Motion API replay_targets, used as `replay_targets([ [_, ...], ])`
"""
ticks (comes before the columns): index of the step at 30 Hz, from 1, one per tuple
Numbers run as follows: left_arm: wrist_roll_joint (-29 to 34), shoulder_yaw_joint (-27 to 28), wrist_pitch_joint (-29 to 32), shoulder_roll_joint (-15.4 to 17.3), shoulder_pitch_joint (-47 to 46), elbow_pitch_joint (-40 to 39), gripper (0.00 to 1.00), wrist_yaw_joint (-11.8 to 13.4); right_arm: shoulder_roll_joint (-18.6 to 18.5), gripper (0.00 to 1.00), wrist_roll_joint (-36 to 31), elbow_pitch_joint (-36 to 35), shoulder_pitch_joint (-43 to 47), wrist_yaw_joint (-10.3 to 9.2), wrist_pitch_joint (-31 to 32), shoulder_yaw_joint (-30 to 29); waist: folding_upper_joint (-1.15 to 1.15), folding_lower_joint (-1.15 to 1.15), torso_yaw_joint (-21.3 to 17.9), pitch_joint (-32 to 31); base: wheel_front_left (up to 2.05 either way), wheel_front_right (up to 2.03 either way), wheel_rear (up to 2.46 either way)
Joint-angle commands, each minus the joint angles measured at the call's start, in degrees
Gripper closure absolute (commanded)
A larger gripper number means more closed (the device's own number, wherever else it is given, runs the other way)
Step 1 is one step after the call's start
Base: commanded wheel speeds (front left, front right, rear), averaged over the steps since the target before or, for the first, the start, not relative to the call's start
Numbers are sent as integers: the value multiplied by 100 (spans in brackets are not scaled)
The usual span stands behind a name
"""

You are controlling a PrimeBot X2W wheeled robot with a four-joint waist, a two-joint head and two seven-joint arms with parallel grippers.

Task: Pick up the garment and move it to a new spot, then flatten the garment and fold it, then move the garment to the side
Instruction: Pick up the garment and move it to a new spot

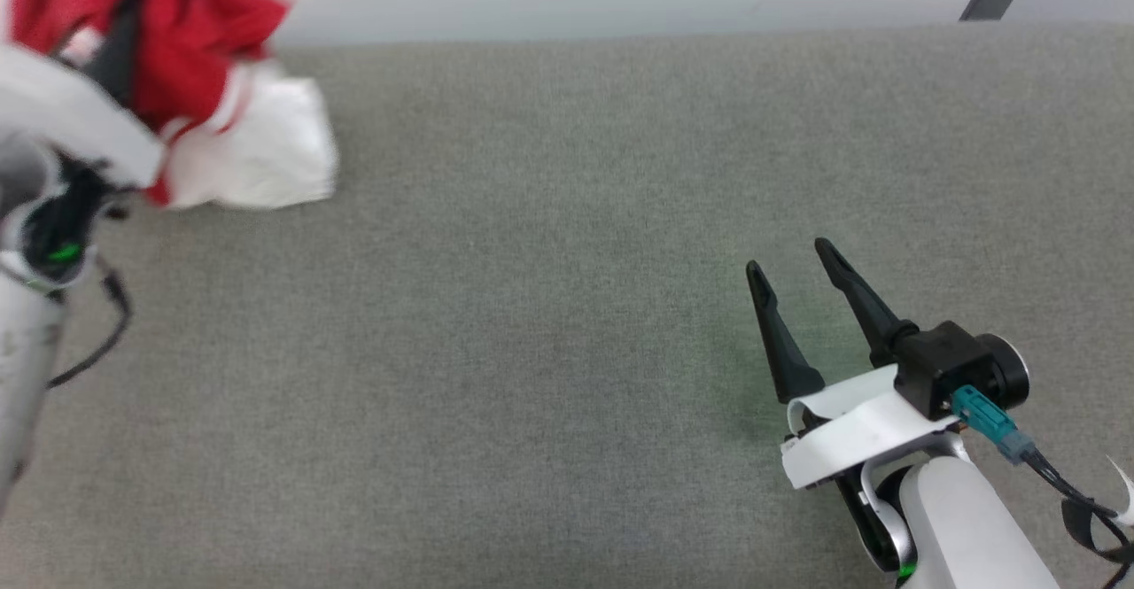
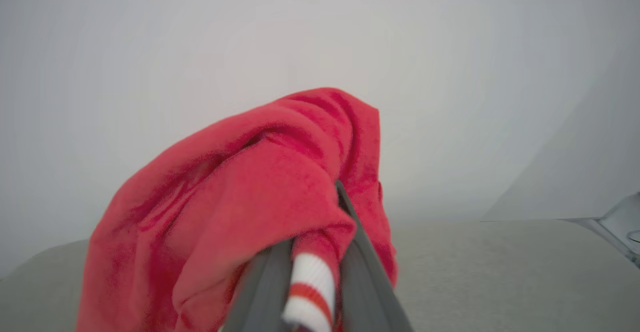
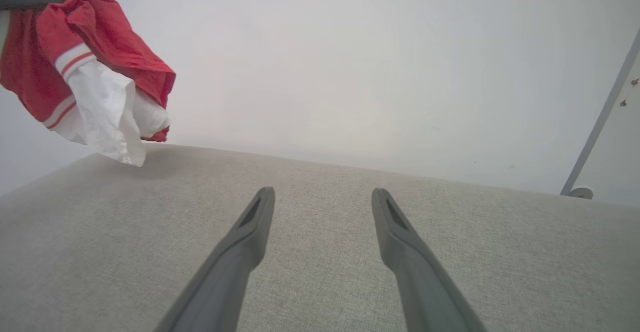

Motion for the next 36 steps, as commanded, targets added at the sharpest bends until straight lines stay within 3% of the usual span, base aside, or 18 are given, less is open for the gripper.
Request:
replay_targets([
  [1,-26,-43,29,-64,-37,-65,100,11,-2,0,26,-17,76,-8,-12,-25,0,0,18,-135,0,0,0],
  [6,-385,-536,400,-280,-41,-1272,100,11,43,0,133,-114,206,-8,-12,-168,0,0,-201,-144,0,0,0],
  [12,-792,-918,887,-867,-183,-2112,100,11,70,0,399,-300,210,-8,-12,-227,0,0,-706,54,0,0,0],
  [22,-1083,-1616,1326,-1979,-612,-1935,100,12,71,0,1044,-676,69,-8,-12,-450,0,0,-1748,656,0,0,0],
  [25,-1294,-1732,1418,-1881,-589,-1643,100,12,74,0,1205,-692,66,-8,-12,-435,0,0,-2027,795,0,0,0],
  [30,-1240,-2010,1416,-1285,-552,-1004,100,11,73,0,1412,-729,84,-8,-11,-463,0,0,-2330,922,0,0,0],
  [36,-985,-2625,1797,-653,-618,-495,100,9,72,0,1514,-742,129,-8,-11,-485,0,0,-2434,989,0,0,0],
])
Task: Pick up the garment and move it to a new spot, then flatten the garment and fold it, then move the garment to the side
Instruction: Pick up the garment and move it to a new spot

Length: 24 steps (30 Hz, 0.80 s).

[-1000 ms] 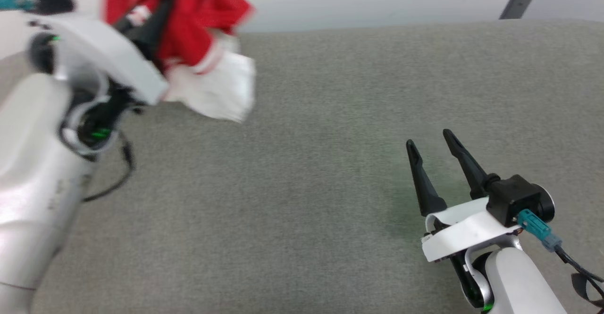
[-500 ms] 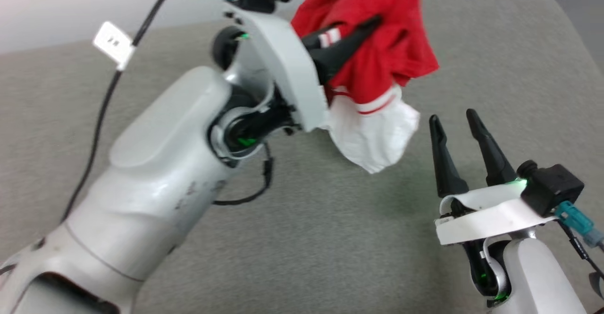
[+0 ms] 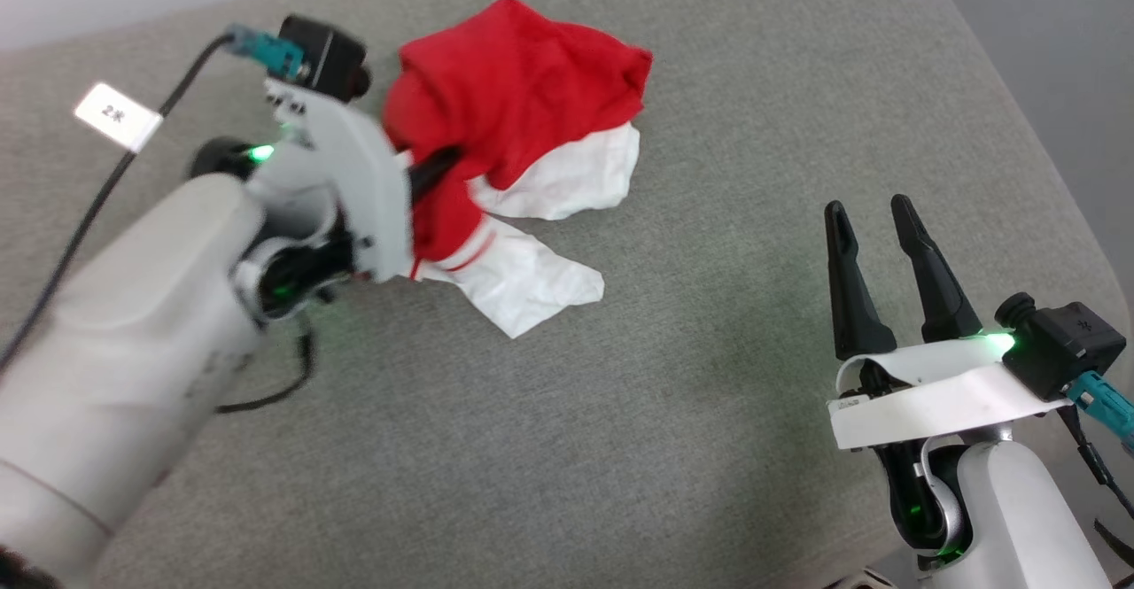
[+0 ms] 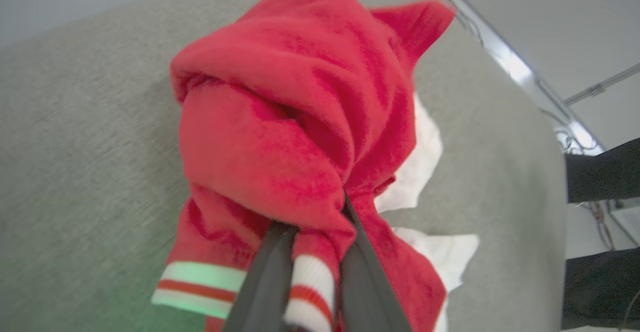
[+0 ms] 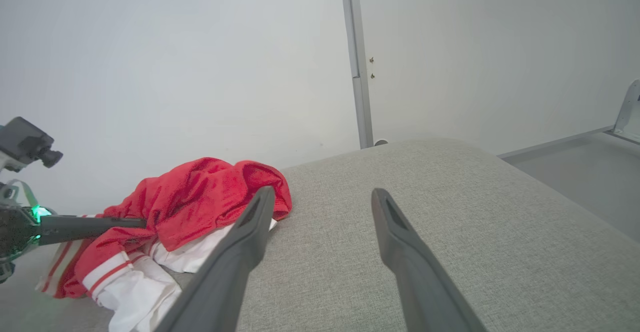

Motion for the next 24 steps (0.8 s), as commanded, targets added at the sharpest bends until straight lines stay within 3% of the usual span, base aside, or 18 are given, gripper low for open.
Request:
replay_targets([
  [1,118,-92,20,124,-60,80,100,5,17,0,31,-24,8,-8,-10,14,0,0,-148,150,0,0,0],
  [11,1545,-1528,491,388,-282,786,100,12,16,0,139,-116,-100,-8,-10,224,0,0,-350,389,0,0,0],
  [16,2005,-1683,963,386,-95,836,100,16,16,0,166,-150,-120,-8,-10,324,0,0,-410,487,0,0,0],
  [21,2034,-1696,728,297,-17,784,100,14,14,0,75,-124,-127,-8,-10,365,0,0,-311,418,0,0,0],
  [22,2007,-1690,603,266,-71,779,84,14,14,0,36,-98,-115,-8,-10,357,0,0,-253,373,0,0,0],
  [23,2010,-1677,478,243,-115,751,56,12,14,0,-10,-65,-105,-8,-10,354,0,0,-189,322,0,0,0],
  [24,1974,-1664,312,218,-157,720,6,11,13,0,-58,-41,-104,-8,-9,341,0,0,-114,259,0,0,0],
])
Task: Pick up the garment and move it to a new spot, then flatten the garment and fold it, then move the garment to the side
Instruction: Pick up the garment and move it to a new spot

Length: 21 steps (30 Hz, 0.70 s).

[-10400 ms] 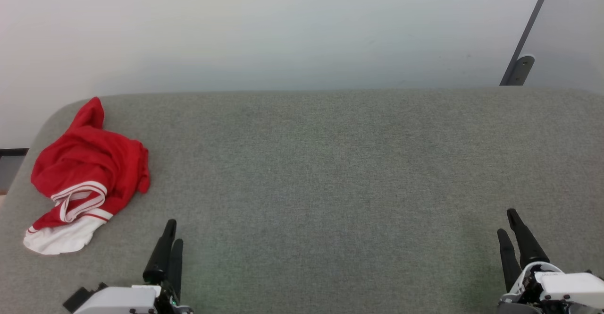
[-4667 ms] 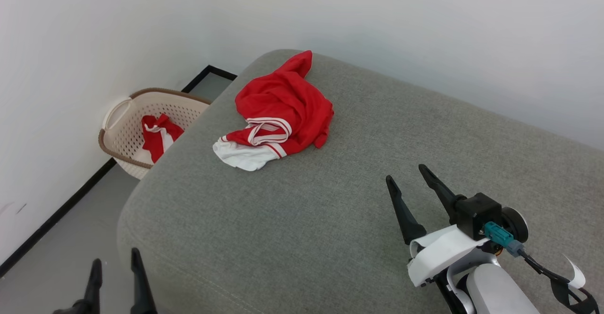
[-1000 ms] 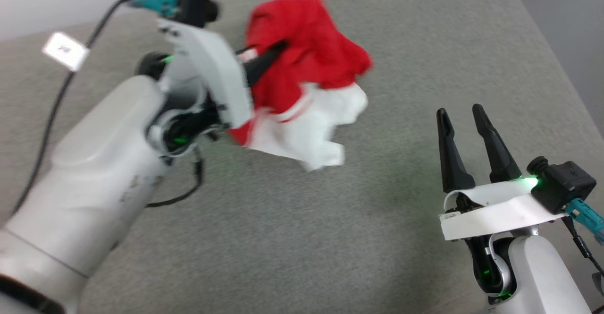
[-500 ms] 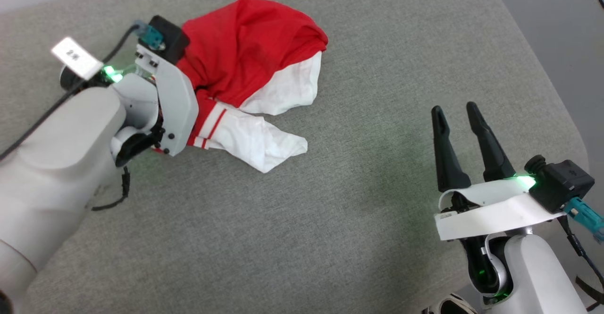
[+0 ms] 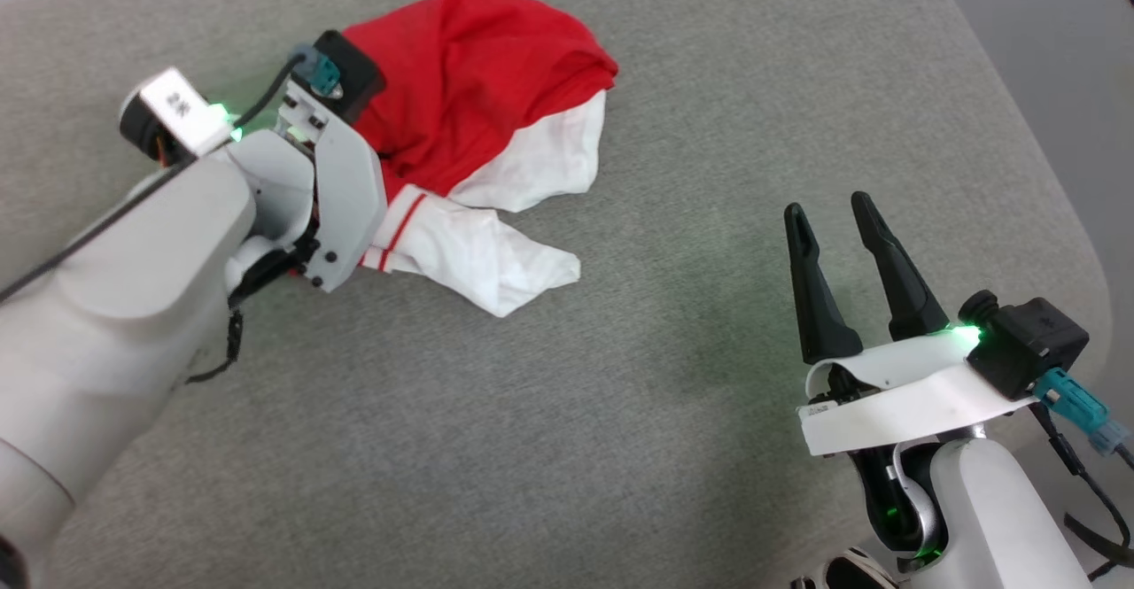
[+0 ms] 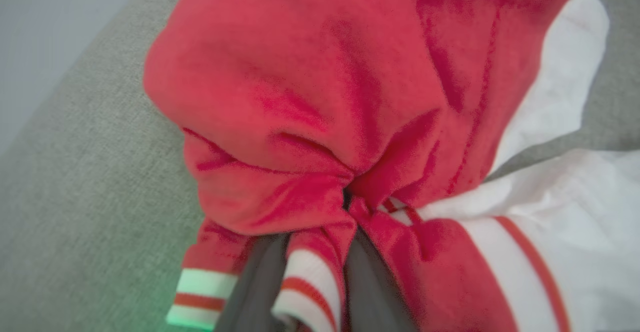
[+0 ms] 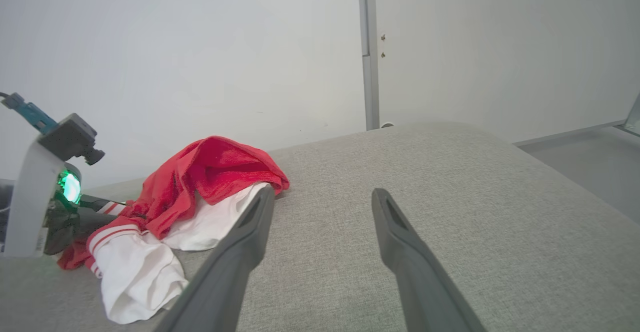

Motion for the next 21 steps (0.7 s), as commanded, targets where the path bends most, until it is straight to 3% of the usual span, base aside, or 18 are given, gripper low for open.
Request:
replay_targets([
  [1,-84,-259,-199,-75,462,164,0,18,8,0,-137,60,-23,-8,-8,-27,0,0,292,-260,0,0,0],
  [10,-495,-148,-1576,-275,220,-319,0,17,6,0,-740,339,53,-8,-7,-106,0,0,1205,-885,0,0,0],
  [21,-1485,170,-3182,-434,1093,-580,0,16,2,0,-1312,638,279,-8,-7,-416,0,0,2030,-1485,0,0,0],
])
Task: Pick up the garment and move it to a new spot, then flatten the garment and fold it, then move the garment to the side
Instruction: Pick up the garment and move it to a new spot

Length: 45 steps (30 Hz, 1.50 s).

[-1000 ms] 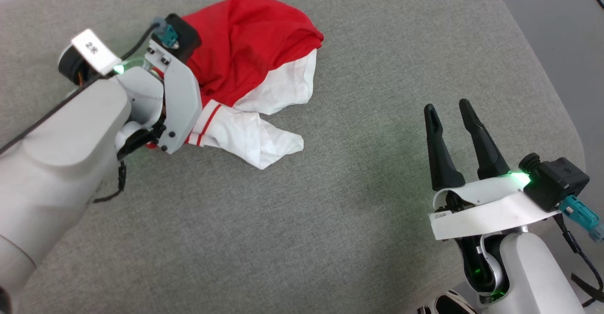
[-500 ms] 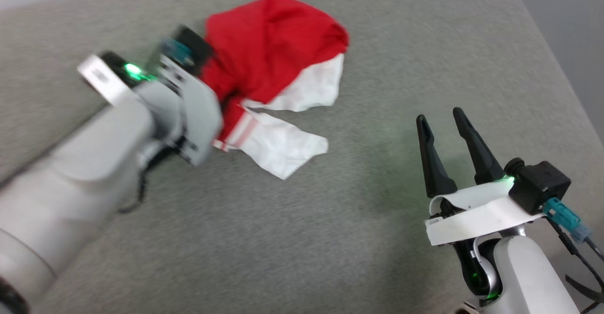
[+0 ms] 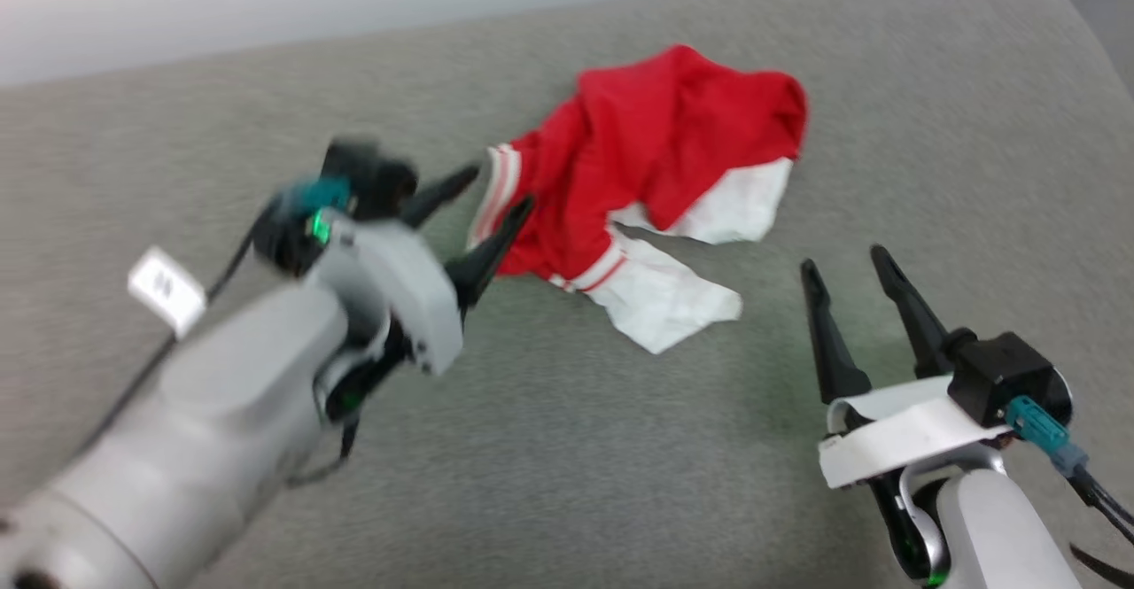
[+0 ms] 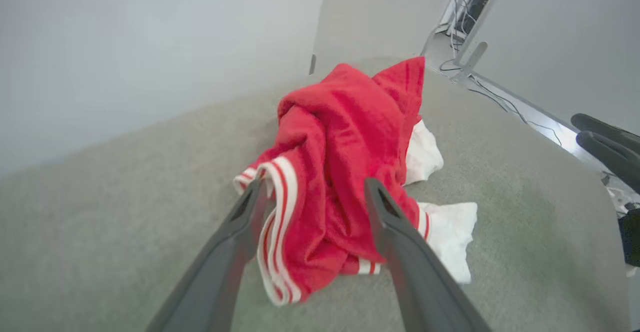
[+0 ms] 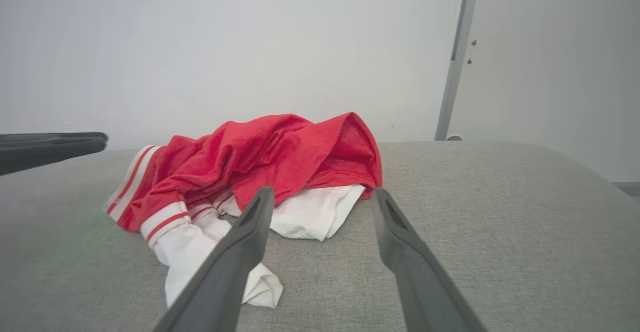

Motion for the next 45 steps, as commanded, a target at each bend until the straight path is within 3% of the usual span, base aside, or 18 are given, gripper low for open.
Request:
replay_targets([
  [1,-116,75,-146,-45,284,61,0,13,-10,0,-103,37,117,-8,-6,-99,0,0,584,-549,0,0,0],
  [5,-345,510,-354,-145,1001,230,0,31,-77,0,-300,135,287,-8,-6,-327,0,0,860,-735,0,0,0],
  [7,-269,1021,-369,-227,1315,195,0,52,-133,0,-354,165,387,-8,-6,-445,0,0,1020,-824,0,0,0],
  [16,1164,3007,-360,-432,3335,-272,0,288,-317,0,-445,228,970,-8,-6,-790,0,0,1578,-1276,0,0,0],
  [23,2569,4409,-360,-542,4720,-912,0,750,-365,0,-442,150,1232,-8,-6,-1080,0,0,1683,-1396,0,0,0],
  [34,4046,6166,-361,-984,6168,-2053,0,513,-329,0,-435,8,1403,-8,-6,-1222,0,0,1526,-1626,0,0,0],
  [45,5041,7085,-361,-1551,6689,-2967,0,239,-214,0,-381,-454,1397,-8,-6,-1340,0,0,1412,-1701,0,0,0],
])
